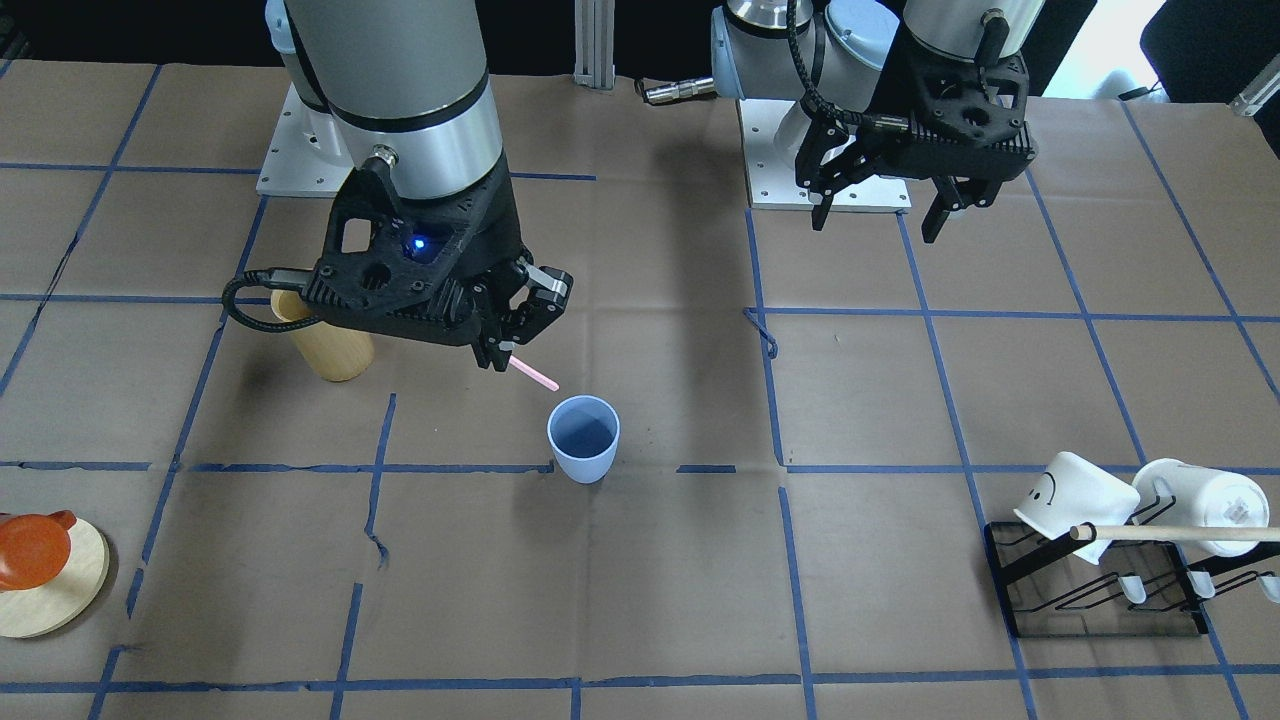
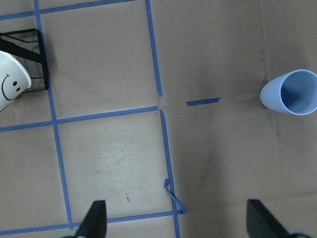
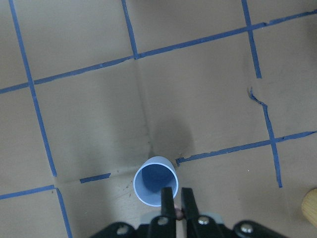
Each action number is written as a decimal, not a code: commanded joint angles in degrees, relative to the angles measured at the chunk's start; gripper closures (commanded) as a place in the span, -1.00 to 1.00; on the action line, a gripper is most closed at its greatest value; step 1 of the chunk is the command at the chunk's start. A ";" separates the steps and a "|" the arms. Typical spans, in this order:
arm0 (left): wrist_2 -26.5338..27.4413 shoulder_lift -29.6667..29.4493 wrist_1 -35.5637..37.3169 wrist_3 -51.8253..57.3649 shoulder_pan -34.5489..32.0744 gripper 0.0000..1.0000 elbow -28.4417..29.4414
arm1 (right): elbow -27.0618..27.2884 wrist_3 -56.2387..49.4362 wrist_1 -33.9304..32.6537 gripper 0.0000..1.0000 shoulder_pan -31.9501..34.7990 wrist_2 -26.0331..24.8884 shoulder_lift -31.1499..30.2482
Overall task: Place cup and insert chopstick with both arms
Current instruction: 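Lower the pink stick into the blue cup with the right gripper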
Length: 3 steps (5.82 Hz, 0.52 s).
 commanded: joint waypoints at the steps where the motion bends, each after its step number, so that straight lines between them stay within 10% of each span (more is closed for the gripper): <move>1: 0.13 0.14 -0.09 -0.09 0.05 -0.98 0.03 | -0.12 0.70 -4.57 0.93 1.34 -0.54 3.42; 3: 0.22 -0.04 -0.01 -0.17 -0.04 -0.98 0.03 | 2.58 0.78 -5.03 0.92 1.43 -0.02 4.75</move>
